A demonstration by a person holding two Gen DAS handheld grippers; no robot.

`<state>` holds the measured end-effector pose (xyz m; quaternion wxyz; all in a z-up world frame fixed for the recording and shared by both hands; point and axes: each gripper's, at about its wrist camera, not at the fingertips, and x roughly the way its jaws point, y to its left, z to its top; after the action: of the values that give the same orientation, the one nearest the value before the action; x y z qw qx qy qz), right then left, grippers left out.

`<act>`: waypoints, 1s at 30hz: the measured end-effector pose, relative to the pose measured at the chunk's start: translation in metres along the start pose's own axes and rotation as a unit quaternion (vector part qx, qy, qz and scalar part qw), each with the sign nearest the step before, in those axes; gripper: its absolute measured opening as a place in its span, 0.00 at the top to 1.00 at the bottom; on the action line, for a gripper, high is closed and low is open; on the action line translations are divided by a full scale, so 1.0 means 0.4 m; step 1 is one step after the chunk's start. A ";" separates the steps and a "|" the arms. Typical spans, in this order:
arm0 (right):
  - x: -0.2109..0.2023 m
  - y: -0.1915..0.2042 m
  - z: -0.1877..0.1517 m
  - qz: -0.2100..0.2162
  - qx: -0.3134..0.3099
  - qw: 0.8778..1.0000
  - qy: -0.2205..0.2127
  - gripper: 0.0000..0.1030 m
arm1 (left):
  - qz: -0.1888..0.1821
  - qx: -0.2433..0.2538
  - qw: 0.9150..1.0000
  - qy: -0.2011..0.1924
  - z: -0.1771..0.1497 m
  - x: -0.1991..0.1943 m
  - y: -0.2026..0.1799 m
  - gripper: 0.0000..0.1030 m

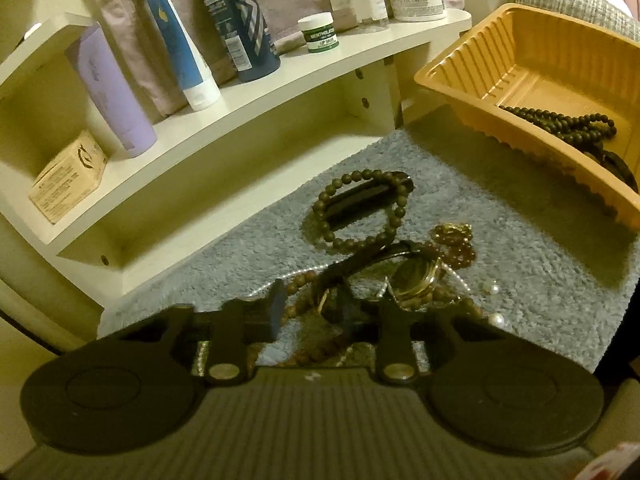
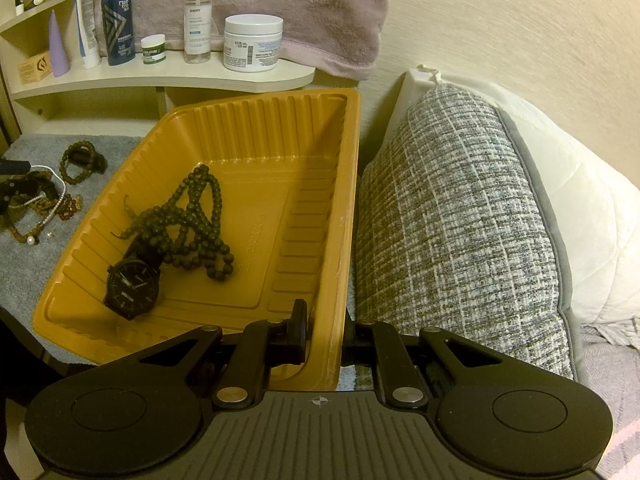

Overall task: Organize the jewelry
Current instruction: 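Close the left gripper on the black bracelet in the pile, then carry the black bracelet into the orange tray and open the left gripper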

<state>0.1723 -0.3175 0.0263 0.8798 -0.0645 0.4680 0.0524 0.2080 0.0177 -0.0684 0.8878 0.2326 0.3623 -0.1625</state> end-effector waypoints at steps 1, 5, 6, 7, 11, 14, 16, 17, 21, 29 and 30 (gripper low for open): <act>0.000 -0.001 0.000 0.000 0.000 1.000 0.000 0.88 | -0.003 0.001 1.000 0.001 0.001 -0.001 0.001 0.90; 0.001 -0.001 -0.001 0.000 0.000 1.000 0.000 0.87 | -0.006 0.001 1.000 0.000 0.009 -0.013 0.004 0.92; 0.000 0.000 0.000 0.000 0.000 1.000 0.000 0.87 | -0.005 0.000 1.000 -0.004 0.011 -0.018 0.005 0.92; 0.000 0.000 0.000 0.000 -0.001 1.000 0.000 0.87 | -0.002 0.001 1.000 -0.009 0.014 -0.024 0.006 0.92; 0.002 -0.002 -0.001 0.000 -0.001 1.000 -0.001 0.88 | 0.006 0.007 1.000 -0.023 0.026 -0.047 0.010 0.92; 0.002 -0.002 -0.001 0.000 -0.001 1.000 -0.001 0.88 | 0.011 0.008 0.999 -0.030 0.034 -0.063 0.018 0.92; 0.001 -0.001 -0.001 0.000 -0.001 1.000 -0.001 0.88 | 0.016 0.009 0.999 -0.035 0.038 -0.074 0.022 0.92; 0.001 -0.002 -0.001 0.000 -0.001 1.000 -0.001 0.88 | 0.020 0.011 0.999 -0.038 0.040 -0.080 0.024 0.92; 0.001 -0.001 -0.002 0.000 -0.002 1.000 -0.001 0.88 | 0.031 0.015 0.998 -0.047 0.051 -0.098 0.035 0.92; 0.000 0.000 -0.001 0.000 -0.002 1.000 -0.002 0.88 | 0.022 0.015 0.997 -0.066 0.085 -0.136 0.030 0.92; 0.000 0.000 -0.001 0.000 -0.002 1.000 -0.002 0.88 | 0.018 0.014 0.997 -0.068 0.090 -0.140 0.025 0.92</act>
<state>0.1720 -0.3176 0.0260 0.8808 -0.0663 0.4657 0.0537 0.1947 0.0135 -0.0024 0.9100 0.2393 0.2943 -0.1673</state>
